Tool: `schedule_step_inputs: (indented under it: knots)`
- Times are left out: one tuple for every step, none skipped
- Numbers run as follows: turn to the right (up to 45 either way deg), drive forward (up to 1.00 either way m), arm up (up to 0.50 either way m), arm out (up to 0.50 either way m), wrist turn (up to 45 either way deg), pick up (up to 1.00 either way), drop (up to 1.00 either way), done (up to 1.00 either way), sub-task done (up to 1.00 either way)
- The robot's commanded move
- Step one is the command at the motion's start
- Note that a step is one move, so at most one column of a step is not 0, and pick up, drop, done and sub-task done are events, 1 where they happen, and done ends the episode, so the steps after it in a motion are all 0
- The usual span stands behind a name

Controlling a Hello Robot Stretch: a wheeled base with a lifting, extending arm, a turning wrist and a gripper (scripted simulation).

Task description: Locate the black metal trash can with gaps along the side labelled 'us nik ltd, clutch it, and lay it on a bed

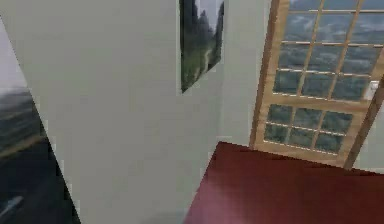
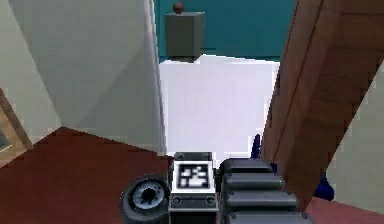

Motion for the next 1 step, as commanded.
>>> schedule_step_inputs:
  knots:
    - [45.0, 0.0, 0.0, 0.0, 0.0, 0.0, 0.0, 0.0, 0.0]
